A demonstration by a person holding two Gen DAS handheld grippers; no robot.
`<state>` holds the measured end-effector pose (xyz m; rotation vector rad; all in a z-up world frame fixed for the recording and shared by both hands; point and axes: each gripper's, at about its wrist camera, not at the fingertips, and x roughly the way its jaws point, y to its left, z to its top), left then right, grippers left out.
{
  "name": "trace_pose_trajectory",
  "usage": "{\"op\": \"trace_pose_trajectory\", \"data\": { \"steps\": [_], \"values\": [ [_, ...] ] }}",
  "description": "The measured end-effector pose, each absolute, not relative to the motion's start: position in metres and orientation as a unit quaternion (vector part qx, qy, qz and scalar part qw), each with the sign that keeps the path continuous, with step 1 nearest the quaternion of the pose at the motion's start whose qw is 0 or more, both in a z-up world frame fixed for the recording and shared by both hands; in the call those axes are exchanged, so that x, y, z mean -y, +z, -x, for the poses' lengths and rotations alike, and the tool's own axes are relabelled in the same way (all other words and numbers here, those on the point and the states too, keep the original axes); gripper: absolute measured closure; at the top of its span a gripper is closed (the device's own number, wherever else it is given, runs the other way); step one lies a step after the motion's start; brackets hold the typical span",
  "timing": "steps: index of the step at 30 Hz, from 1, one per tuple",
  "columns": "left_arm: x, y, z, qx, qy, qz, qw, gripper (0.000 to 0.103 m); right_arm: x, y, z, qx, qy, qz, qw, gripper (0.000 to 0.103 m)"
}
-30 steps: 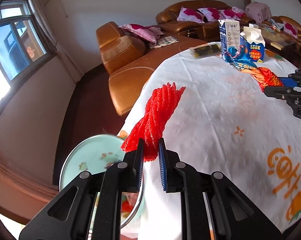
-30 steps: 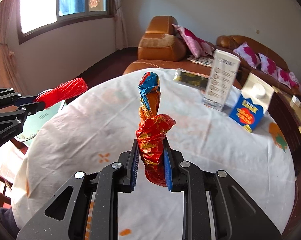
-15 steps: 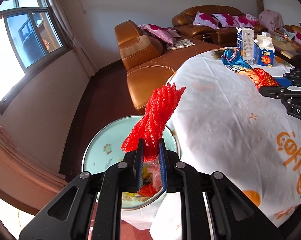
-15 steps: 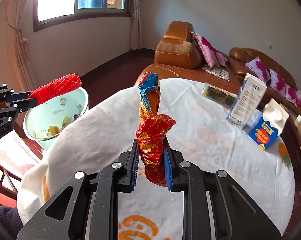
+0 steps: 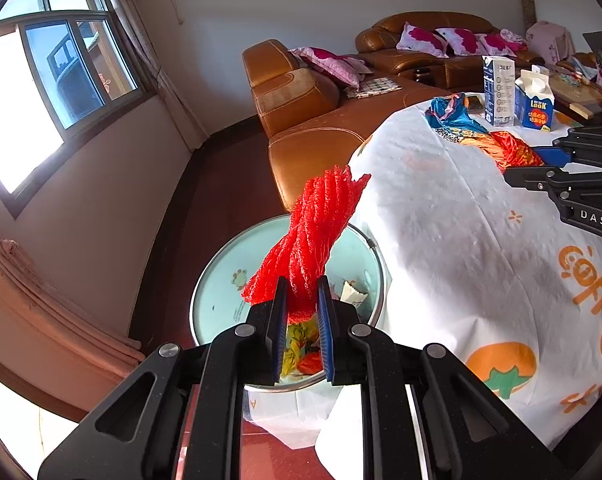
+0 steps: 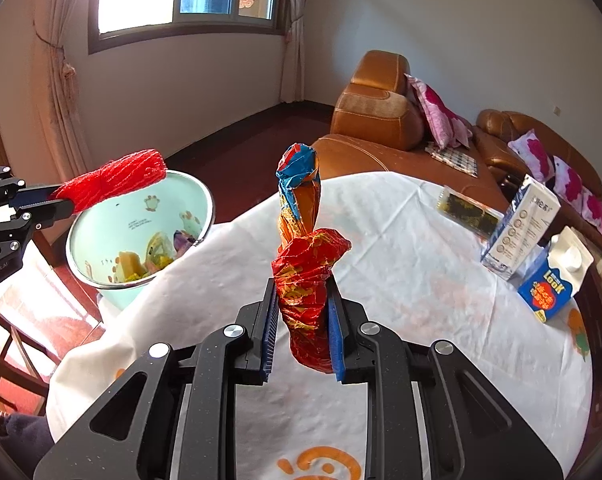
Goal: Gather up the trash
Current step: 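Carry the red mesh net and orange wrapper over the teal bin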
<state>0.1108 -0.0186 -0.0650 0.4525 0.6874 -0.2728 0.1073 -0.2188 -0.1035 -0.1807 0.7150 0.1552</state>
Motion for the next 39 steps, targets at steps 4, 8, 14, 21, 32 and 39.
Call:
{"op": "trace_pose_trajectory", "data": {
  "steps": [4, 8, 14, 21, 32, 39],
  "values": [
    [0.014, -0.063, -0.107, -0.332, -0.13, -0.22, 0.908, 0.089, 0.213, -0.102, -0.107, -0.348, 0.08, 0.091, 0.93, 0.08],
    [0.011, -0.063, -0.105, -0.332, -0.127, -0.219, 0.909, 0.089, 0.207, -0.101, -0.107, -0.346, 0.085, 0.094, 0.93, 0.08],
    [0.006, -0.063, -0.104, -0.333, -0.121, -0.218, 0.909, 0.089, 0.198, -0.099, -0.107, -0.344, 0.091, 0.1, 0.929, 0.08],
    [-0.001, -0.065, -0.102, -0.335, -0.112, -0.216, 0.91, 0.089, 0.188, -0.097, -0.107, -0.341, 0.099, 0.106, 0.929, 0.08],
    [-0.02, -0.07, -0.105, -0.341, -0.094, -0.208, 0.912, 0.089, 0.172, -0.096, -0.11, -0.341, 0.11, 0.12, 0.926, 0.08],
    [-0.032, -0.069, -0.105, -0.341, -0.086, -0.201, 0.914, 0.089, 0.16, -0.096, -0.113, -0.34, 0.12, 0.13, 0.924, 0.08]
  ]
}}
